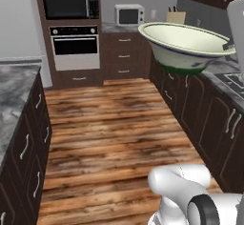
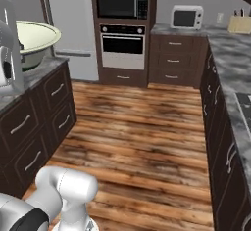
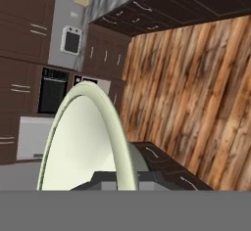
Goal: Move the bowls from the cabinet to the plates on the dining table.
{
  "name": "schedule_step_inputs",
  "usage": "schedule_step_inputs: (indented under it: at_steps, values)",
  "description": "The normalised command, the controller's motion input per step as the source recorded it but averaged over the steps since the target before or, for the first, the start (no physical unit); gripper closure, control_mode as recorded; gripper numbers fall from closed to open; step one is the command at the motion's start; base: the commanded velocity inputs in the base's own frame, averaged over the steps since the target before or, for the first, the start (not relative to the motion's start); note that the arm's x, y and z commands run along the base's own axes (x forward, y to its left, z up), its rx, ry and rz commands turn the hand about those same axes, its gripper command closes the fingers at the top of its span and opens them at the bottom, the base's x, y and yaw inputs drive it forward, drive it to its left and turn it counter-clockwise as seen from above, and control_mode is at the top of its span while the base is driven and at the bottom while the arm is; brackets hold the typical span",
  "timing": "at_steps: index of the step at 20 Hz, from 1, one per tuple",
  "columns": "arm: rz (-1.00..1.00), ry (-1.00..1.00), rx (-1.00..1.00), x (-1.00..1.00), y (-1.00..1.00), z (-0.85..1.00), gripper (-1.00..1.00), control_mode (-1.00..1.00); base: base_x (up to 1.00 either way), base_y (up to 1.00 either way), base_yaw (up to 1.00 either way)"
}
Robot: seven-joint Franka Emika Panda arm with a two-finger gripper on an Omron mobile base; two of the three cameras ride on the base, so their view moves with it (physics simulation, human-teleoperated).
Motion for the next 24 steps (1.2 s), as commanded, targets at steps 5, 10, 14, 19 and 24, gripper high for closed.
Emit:
schedule_step_inputs:
  at_steps: [5,10,14,19,24]
  values:
    - [0.00,0.00,0.00,0.00,0.00,0.00,1.00,1.00,0.00,0.00,0.25]
    - [0.00,0.00,0.00,0.00,0.00,0.00,1.00,1.00,0.00,0.00,0.25]
    - [0.00,0.00,0.00,0.00,0.00,0.00,1.00,1.00,0.00,0.00,0.25]
    - [0.00,0.00,0.00,0.00,0.00,0.00,1.00,1.00,0.00,0.00,0.25]
    - [0.00,0.00,0.00,0.00,0.00,0.00,1.00,1.00,0.00,0.00,0.25]
